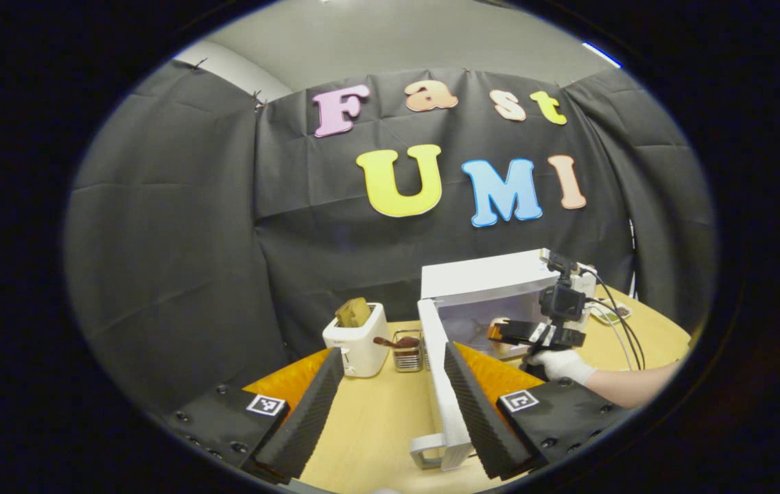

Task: Open the microwave oven with the left hand, put the food in, and close the microwave oven.

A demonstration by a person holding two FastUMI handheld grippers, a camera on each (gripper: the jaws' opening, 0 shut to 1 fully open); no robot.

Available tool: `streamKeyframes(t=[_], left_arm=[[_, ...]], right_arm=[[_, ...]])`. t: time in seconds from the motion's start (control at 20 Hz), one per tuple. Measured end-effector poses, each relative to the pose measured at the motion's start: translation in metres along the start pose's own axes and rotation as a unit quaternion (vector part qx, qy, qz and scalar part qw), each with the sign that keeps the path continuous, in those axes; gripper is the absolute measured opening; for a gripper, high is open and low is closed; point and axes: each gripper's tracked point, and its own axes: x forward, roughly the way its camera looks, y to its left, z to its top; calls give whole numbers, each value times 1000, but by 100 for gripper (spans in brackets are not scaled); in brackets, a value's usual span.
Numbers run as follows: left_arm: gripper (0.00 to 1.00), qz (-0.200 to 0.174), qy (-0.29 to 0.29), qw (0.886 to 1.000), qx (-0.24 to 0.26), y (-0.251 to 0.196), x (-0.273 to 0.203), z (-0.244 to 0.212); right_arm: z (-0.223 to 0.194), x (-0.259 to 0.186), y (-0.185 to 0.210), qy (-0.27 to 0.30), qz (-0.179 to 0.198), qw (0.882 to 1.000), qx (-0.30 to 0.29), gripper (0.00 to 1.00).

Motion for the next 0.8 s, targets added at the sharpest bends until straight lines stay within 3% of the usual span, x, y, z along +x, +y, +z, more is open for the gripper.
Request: streamKeyframes(t=[0.1,0.15,0.4,0.6,0.65,0.8], left_arm=[[95,-3,-3,1000,-12,0,7,-9],[100,-7,-2,1000,-16,-2,9,-13],[100,-11,-8,1000,-10,10,16,-26],[97,-9,-7,1000,-15,12,9,-24],[94,-8,-8,1000,-14,14,7,-24],[100,-2,-18,1000,-10,17,2,-15]], right_arm=[[5,18,-4,-22,-22,999,-6,63],[10,24,-6,-38,-32,999,-8,63],[7,52,-18,-67,-74,995,-9,63],[11,44,-16,-77,-71,994,-27,96],[15,37,-18,-82,-78,993,-43,97],[24,14,-21,-77,-77,992,-62,97]])
